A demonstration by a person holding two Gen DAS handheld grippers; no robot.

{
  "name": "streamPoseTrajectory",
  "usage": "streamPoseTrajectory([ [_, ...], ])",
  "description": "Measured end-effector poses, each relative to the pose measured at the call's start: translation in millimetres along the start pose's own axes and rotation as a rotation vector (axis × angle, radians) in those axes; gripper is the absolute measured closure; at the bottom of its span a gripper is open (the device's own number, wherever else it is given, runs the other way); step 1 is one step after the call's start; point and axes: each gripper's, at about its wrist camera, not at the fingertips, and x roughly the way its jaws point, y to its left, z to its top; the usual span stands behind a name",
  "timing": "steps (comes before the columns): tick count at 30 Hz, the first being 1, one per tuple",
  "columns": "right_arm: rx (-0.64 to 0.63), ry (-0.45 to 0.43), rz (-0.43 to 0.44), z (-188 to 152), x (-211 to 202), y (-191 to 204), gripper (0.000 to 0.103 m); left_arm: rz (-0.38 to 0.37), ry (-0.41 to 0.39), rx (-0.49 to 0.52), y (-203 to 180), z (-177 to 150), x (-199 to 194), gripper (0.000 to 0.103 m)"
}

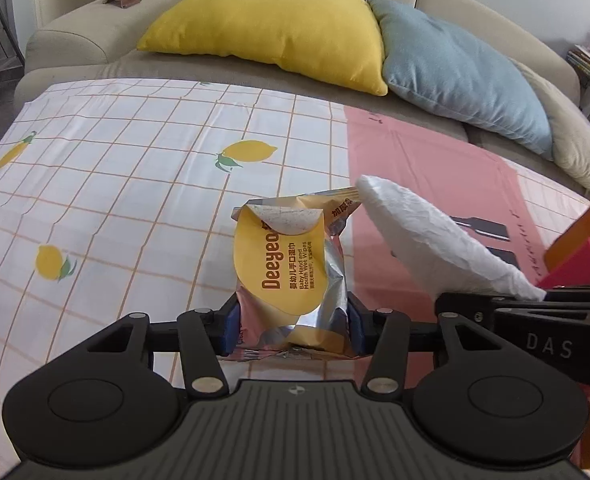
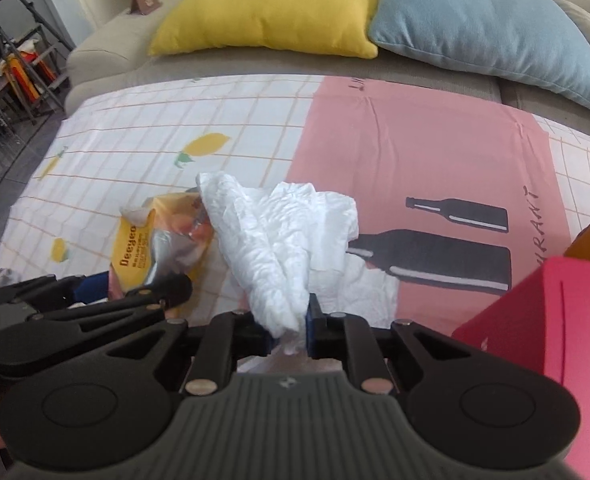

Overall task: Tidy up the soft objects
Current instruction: 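Carry the snack bag and white tissue over the white box with both tools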

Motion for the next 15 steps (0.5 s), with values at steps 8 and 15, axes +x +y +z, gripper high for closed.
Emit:
streamPoseTrajectory([
  [8, 0.062, -0.112, 0.100, -27, -76, -6, 0.091, -0.076, -0.076, -0.064, -13, -22, -67, 0.045],
  [15, 0.132, -0.219, 0.124, -51, -143, -34, 0.090, -0.154, -0.142, -0.021, -48, -31, -115, 0.045],
])
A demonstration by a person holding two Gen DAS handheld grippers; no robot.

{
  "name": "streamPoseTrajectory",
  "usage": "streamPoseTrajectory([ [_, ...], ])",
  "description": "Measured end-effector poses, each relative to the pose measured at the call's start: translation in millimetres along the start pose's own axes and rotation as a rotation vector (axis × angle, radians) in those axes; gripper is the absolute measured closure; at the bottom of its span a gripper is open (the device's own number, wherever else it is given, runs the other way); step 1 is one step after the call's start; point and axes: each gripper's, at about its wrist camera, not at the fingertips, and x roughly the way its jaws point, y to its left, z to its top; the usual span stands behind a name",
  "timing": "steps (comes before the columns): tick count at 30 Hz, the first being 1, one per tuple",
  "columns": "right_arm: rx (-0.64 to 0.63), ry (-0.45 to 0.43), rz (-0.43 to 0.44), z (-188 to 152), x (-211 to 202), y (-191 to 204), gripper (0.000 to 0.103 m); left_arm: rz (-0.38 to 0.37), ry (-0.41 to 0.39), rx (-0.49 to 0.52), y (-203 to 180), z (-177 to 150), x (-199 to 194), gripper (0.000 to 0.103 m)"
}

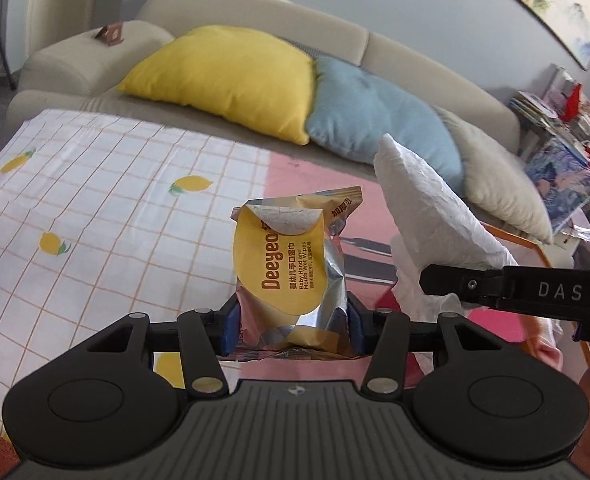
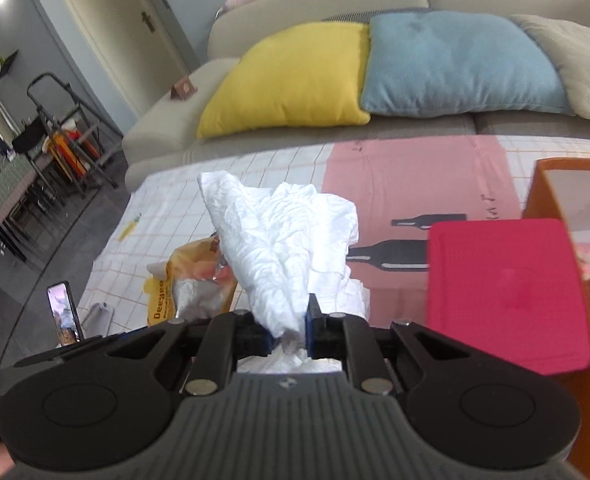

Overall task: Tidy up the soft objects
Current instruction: 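Carry the snack bag and white tissue over the white box with both tools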

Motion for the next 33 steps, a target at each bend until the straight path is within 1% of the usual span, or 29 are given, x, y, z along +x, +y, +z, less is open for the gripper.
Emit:
streamPoseTrajectory([
  [9, 0.107, -0.117, -0.071, -13, -77, -57, 0.090, -0.110, -0.048, 0.116, -68, 1, -25, 0.045],
  [14, 0.161, -0.185, -0.121, -18, -114, -91, 0.090, -0.187, -0.049, 0.173, -106, 0, -27, 0.045],
  [18, 0.187, -0.218, -0.174, -22, -138, -116, 0.090, -0.245, -0.048, 0.232, -139, 1, -26, 0.045],
  [23, 0.195, -0.234, -0.241, -26, -158, -143, 0.090, -0.314, -0.045, 0.307, -181, 4, -18, 0.045],
  [27, 0.179, -0.235, -0.294, -24, -164, -161, 0.090, -0.352, -0.033, 0.364, -213, 6, -5, 0.045],
  [33, 0.164, -0.222, -0.347, -17, -167, -191, 0.090, -0.381, 0.020, 0.414, -248, 5, 23, 0.045],
])
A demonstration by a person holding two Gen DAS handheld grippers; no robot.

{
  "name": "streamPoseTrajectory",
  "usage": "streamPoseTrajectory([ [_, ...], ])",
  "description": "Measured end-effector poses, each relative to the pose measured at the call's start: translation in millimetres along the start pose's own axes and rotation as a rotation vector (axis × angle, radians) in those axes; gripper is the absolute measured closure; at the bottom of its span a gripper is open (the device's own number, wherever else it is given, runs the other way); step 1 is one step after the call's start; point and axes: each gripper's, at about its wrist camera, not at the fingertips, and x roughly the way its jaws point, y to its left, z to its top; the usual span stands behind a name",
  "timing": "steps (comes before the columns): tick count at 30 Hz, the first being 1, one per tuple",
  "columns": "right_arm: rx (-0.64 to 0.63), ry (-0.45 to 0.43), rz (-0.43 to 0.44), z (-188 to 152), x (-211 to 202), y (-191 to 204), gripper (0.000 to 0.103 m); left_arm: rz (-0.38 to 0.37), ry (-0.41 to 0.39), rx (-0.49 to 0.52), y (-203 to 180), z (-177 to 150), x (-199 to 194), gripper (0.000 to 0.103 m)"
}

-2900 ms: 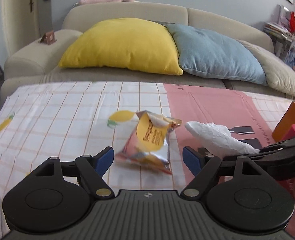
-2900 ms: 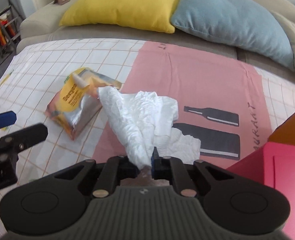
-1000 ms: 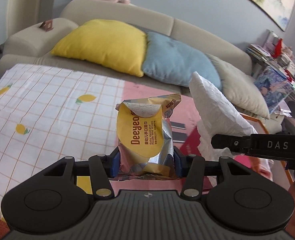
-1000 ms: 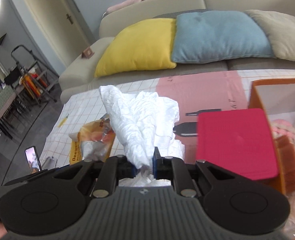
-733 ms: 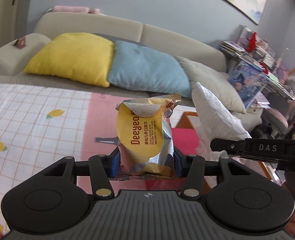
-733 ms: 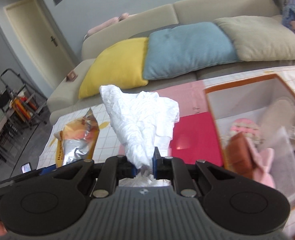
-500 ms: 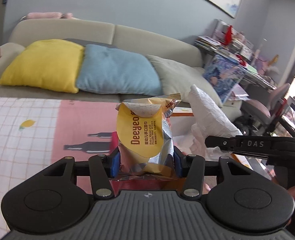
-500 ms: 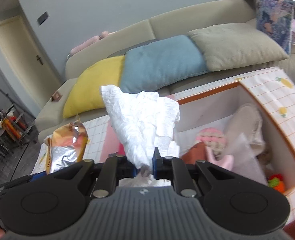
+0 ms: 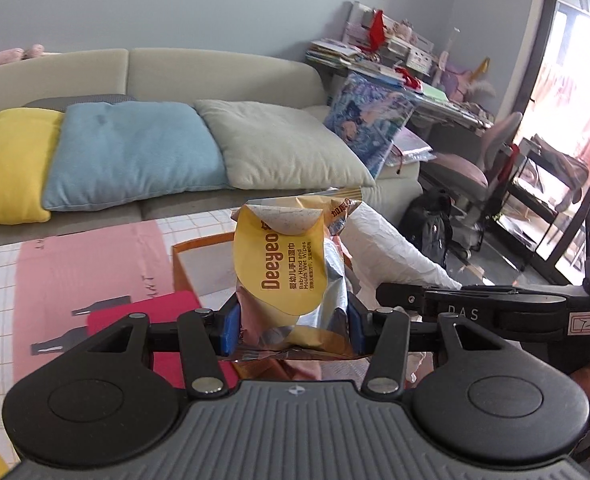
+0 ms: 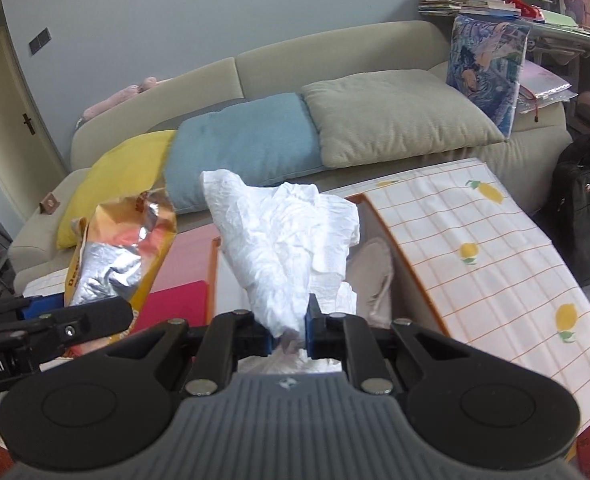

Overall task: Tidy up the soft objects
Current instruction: 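Carry the snack bag and white tissue over the white box with both tools, then open both tools to drop the snack bag and tissue into the box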

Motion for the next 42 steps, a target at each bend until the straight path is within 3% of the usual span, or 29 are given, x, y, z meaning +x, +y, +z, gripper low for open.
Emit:
streamPoseTrajectory([
  [16, -0.057, 0.212, -0.051, 6, 101, -42, 0.090, -0.001, 0.191, 0.060, -4, 5, 102, 0.045],
  [27, -0.088, 0.293, -0.056, -6, 147, -45, 0.090, 0.015, 0.291, 0.050, 16, -5, 149, 0.045],
  [38, -0.097, 0.322, -0.055, -9, 165, -46, 0.088, 0.020, 0.306, 0.031, 26, -7, 162, 0.042],
  [42, -0.132, 0.342, -0.046, -6, 159, -40, 0.077, 0.033, 0.277, 0.019, 28, -1, 149, 0.036],
])
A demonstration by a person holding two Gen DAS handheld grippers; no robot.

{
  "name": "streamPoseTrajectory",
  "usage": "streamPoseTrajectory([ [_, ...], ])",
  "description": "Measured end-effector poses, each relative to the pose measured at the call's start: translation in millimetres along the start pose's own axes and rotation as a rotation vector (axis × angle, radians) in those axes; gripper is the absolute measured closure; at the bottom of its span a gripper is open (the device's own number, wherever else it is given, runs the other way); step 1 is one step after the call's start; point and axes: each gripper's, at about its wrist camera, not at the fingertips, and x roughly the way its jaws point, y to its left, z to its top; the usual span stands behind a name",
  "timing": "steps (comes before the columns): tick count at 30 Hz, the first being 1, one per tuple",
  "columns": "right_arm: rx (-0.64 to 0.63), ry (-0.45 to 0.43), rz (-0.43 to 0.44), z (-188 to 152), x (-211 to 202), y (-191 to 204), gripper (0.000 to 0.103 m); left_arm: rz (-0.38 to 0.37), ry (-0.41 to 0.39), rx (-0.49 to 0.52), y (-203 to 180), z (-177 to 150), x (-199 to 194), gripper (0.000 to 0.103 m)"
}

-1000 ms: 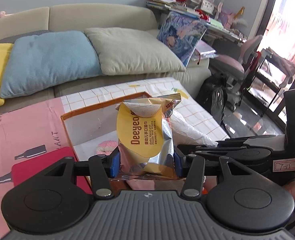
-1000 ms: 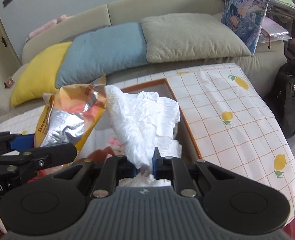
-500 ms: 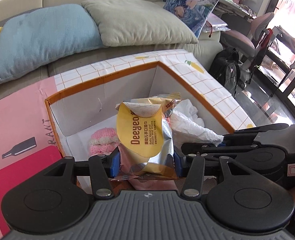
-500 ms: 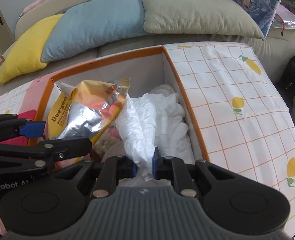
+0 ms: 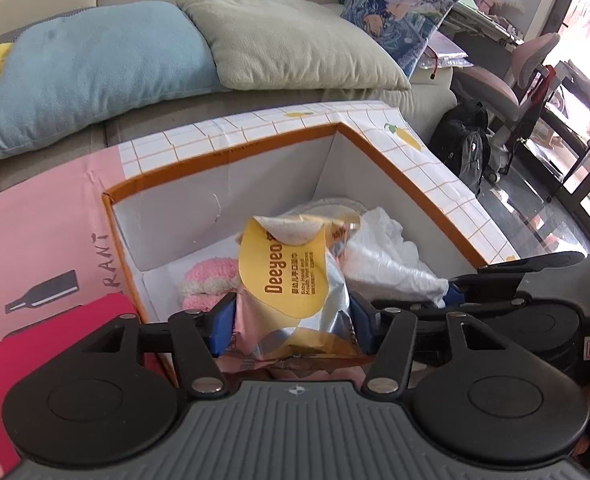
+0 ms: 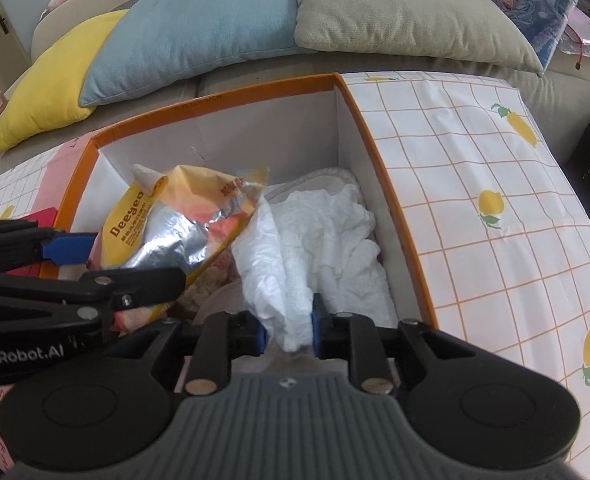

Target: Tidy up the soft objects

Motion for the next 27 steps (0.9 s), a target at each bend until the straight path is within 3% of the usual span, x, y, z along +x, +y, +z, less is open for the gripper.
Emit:
streamPoseTrajectory([
  [2, -0.032, 0.015, 0.005, 1, -4, 5, 0.069, -0.006, -0.017, -0.011, 2, 2, -10, 0.031],
  [5, -0.091, 0.026, 0.005, 0, -14, 16, 0.049, -0.024, -0.062, -0.011, 1, 4, -32, 0.023],
  [7, -0.133, 0.035, -0.035, 0, -21, 25, 0.047, -0.016, -0.098, 0.000, -2, 6, -48, 0.021],
  [9, -0.147, 0.042, -0.034, -1, -30, 30, 0.038, -0.020, -0.127, 0.007, -5, 7, -63, 0.020],
  [19, -0.193, -0.015, 0.009, -14, -101, 59, 0.033, 0.000, -0.323, 0.091, -28, -7, -153, 0.016],
  [22, -0.206, -0.081, 0.032, -23, -131, 73, 0.022, 0.009, -0.406, 0.127, -37, -15, -184, 0.015],
  [27, -0.222, -0.206, 0.071, -37, -182, 96, 0.021, 0.076, -0.534, 0.201, -52, -32, -230, 0.015],
])
